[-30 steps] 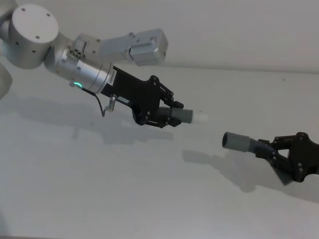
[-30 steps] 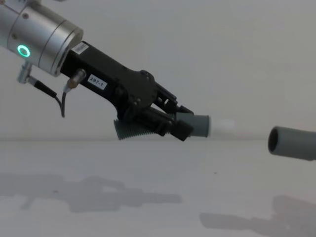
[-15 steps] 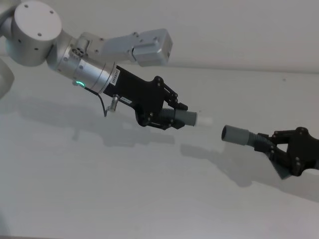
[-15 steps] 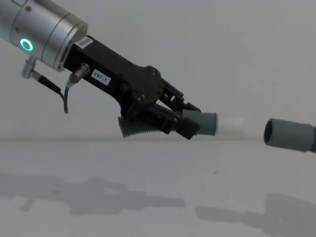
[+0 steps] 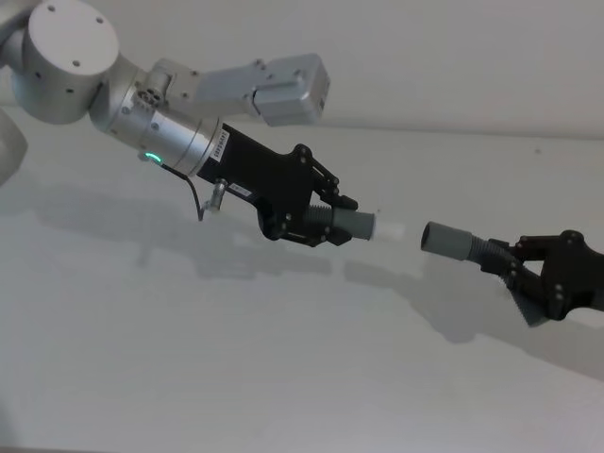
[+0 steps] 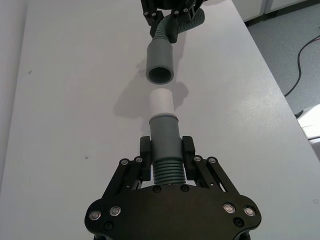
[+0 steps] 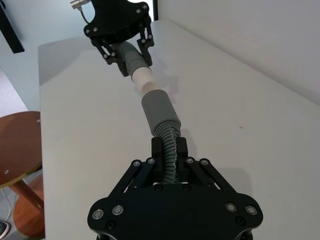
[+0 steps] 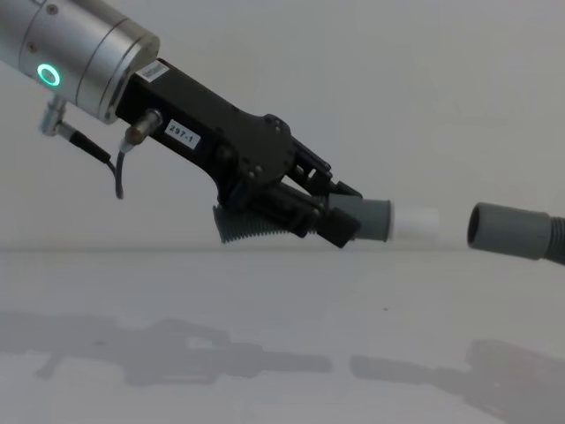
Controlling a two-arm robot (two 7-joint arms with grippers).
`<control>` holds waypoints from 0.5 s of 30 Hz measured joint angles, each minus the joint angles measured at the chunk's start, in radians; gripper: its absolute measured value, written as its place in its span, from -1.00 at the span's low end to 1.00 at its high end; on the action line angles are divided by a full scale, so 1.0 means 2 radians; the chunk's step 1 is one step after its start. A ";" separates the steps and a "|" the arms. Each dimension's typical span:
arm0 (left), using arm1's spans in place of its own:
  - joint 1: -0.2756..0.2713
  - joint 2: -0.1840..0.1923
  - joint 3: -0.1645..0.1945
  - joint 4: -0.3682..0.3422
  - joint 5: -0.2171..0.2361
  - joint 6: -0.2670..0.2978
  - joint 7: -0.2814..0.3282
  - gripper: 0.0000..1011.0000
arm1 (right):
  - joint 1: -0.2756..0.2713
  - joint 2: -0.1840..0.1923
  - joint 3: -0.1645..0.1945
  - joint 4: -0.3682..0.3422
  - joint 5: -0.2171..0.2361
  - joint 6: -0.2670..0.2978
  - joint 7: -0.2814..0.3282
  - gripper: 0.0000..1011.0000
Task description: Use both hands to pick up one end of the pipe from the table, align the ends, and insert them.
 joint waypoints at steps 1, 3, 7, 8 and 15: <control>0.000 0.000 0.000 0.000 0.000 0.000 0.000 -0.30 | 0.000 0.000 0.000 0.000 0.000 0.000 0.000 -0.69; 0.000 0.000 0.000 0.000 0.000 0.000 0.000 -0.30 | 0.000 0.000 0.000 0.000 0.000 0.000 -0.003 -0.69; 0.000 0.000 0.001 -0.001 0.000 0.001 0.000 -0.30 | 0.000 0.000 0.000 -0.001 -0.001 0.001 -0.006 -0.69; 0.000 0.000 0.001 -0.001 -0.001 0.001 0.000 -0.30 | 0.000 -0.001 0.000 -0.001 -0.001 0.001 -0.007 -0.69; -0.001 0.001 0.001 -0.001 -0.001 0.001 0.001 -0.30 | 0.001 -0.001 -0.001 -0.001 -0.001 0.001 -0.009 -0.69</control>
